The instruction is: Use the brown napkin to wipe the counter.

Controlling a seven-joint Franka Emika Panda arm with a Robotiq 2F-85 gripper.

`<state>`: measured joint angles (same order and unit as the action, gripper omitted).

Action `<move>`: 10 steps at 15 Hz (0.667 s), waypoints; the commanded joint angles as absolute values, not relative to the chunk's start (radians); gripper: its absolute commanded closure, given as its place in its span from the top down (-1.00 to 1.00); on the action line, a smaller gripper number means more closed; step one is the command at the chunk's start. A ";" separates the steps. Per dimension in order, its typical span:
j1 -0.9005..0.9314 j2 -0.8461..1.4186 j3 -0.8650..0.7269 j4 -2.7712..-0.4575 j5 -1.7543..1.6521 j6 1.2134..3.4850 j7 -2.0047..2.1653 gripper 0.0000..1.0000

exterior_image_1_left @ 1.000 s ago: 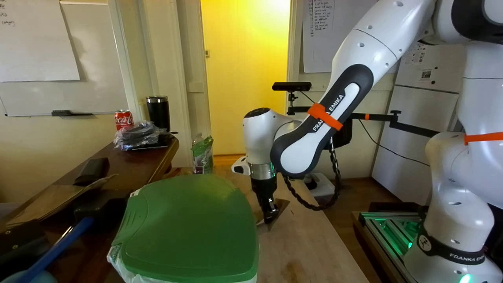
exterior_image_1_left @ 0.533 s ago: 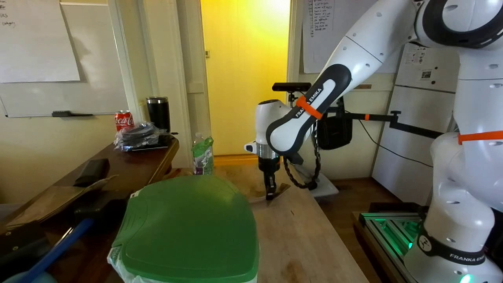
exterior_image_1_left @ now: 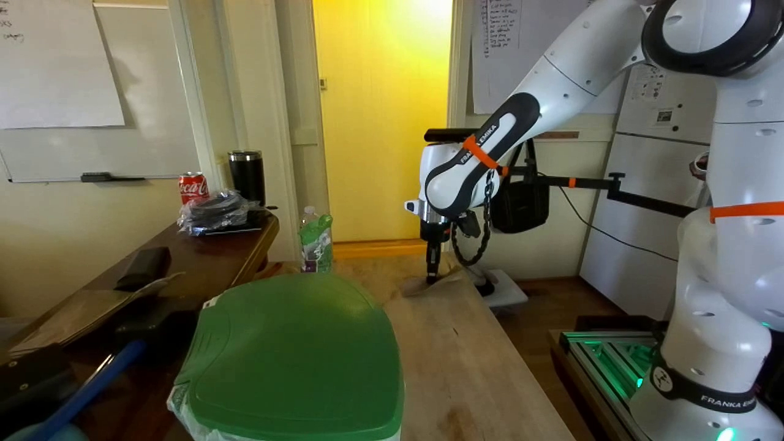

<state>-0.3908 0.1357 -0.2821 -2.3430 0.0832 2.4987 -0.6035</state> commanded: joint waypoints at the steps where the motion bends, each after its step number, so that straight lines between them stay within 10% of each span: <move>1: -0.427 0.136 -0.300 -2.361 0.149 2.515 -0.649 -0.99; 10: -0.358 0.128 -0.201 -2.436 0.215 2.442 -0.789 -0.99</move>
